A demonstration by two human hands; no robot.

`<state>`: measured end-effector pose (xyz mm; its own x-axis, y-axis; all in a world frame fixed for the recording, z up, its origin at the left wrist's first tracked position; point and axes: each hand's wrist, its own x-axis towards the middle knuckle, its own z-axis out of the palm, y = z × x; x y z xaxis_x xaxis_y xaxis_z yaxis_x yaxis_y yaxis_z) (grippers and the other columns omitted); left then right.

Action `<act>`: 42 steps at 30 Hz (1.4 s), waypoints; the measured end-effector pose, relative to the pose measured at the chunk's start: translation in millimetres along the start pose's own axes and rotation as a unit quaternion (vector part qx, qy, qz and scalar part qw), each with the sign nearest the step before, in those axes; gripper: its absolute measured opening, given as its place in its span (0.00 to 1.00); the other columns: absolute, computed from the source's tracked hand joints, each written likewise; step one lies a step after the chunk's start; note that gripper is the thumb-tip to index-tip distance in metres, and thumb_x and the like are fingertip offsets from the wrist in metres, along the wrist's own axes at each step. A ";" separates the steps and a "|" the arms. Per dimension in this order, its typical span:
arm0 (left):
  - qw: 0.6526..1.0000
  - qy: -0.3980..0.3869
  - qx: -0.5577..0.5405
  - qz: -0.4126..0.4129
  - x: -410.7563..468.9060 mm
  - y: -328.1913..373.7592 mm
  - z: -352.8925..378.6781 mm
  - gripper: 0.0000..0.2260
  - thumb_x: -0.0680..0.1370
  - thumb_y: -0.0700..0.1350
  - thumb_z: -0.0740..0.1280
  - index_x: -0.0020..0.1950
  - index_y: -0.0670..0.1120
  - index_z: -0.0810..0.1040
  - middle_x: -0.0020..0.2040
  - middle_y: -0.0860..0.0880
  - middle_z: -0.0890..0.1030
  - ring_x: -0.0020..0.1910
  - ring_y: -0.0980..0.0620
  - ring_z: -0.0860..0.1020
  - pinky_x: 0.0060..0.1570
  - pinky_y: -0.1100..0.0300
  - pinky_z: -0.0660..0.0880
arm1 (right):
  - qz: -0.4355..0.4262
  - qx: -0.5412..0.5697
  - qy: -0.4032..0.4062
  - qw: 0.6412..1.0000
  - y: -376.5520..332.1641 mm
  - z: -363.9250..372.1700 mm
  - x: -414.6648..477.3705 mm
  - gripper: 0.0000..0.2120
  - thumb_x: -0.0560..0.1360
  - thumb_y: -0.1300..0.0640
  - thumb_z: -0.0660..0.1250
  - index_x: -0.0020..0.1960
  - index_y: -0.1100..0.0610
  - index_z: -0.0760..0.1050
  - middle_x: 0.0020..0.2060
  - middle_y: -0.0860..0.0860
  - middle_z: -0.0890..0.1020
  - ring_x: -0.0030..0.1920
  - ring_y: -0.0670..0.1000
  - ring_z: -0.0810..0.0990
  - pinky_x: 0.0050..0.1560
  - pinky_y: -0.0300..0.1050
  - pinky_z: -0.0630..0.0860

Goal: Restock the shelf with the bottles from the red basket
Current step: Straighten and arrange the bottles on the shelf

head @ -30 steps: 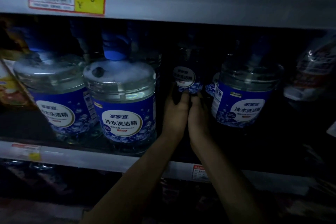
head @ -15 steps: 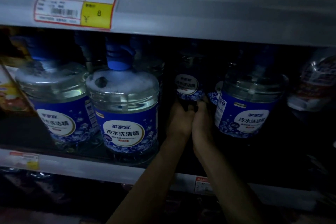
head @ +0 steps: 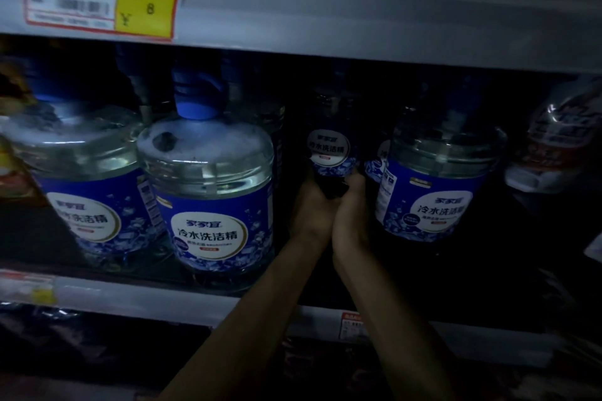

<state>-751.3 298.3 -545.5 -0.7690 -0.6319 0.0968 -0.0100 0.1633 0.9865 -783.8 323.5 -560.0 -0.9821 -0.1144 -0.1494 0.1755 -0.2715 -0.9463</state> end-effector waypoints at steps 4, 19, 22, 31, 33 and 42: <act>0.999 -0.038 -0.030 0.000 -8.8 5.9 -5.2 0.36 0.70 0.54 0.73 0.77 0.48 0.69 0.69 0.49 0.78 0.71 0.48 0.76 0.71 0.50 0.72 | -0.014 0.031 0.016 0.999 3.6 0.1 -0.1 0.24 0.74 0.35 0.62 0.66 0.42 0.78 0.61 0.44 0.82 0.61 0.47 0.80 0.65 0.48 0.75; 0.921 -0.054 0.330 0.200 -13.4 -27.2 -16.2 0.32 0.81 0.54 0.65 0.83 0.50 0.57 0.77 0.46 0.65 0.75 0.46 0.68 0.71 0.47 0.70 | -0.053 -0.003 -0.035 0.998 -8.4 -14.2 -4.4 0.13 0.80 0.41 0.62 0.57 0.44 0.81 0.56 0.47 0.84 0.59 0.50 0.80 0.68 0.55 0.73; 0.886 -0.075 0.406 0.212 -11.9 -32.4 -14.1 0.37 0.76 0.61 0.48 0.84 0.48 0.53 0.79 0.44 0.63 0.76 0.46 0.65 0.71 0.49 0.69 | -0.034 -0.045 -0.039 0.998 -10.5 -16.3 -6.9 0.10 0.84 0.44 0.57 0.53 0.41 0.78 0.55 0.44 0.81 0.60 0.49 0.77 0.69 0.50 0.69; 0.866 -0.089 0.453 0.192 -1.0 -48.9 -10.1 0.38 0.78 0.61 0.57 0.84 0.50 0.48 0.83 0.46 0.57 0.78 0.47 0.63 0.74 0.56 0.65 | -0.021 -0.067 -0.023 0.997 -13.6 -11.9 -9.1 0.15 0.82 0.40 0.59 0.66 0.42 0.71 0.70 0.48 0.75 0.68 0.52 0.73 0.73 0.55 0.67; 0.862 -0.091 0.463 0.187 -3.7 -45.0 -11.1 0.38 0.78 0.60 0.57 0.85 0.49 0.48 0.83 0.46 0.57 0.78 0.47 0.61 0.74 0.55 0.66 | -0.017 -0.075 -0.036 0.996 -14.6 -12.0 -11.7 0.17 0.82 0.38 0.58 0.68 0.43 0.72 0.69 0.48 0.75 0.68 0.53 0.74 0.73 0.55 0.67; 0.841 -0.081 0.504 0.180 -31.8 -9.8 -15.4 0.30 0.83 0.54 0.53 0.83 0.45 0.55 0.79 0.40 0.63 0.75 0.40 0.67 0.68 0.47 0.73 | -0.125 -0.213 -0.092 0.965 -28.5 -26.1 -38.2 0.22 0.85 0.50 0.58 0.78 0.46 0.64 0.77 0.47 0.66 0.76 0.48 0.64 0.70 0.40 0.59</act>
<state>-717.0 305.1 -556.2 -0.9147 -0.3056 0.2646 -0.2320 0.9329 0.2754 -753.0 360.5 -534.9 -0.9545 -0.2749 0.1153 -0.1475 0.0995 -0.9840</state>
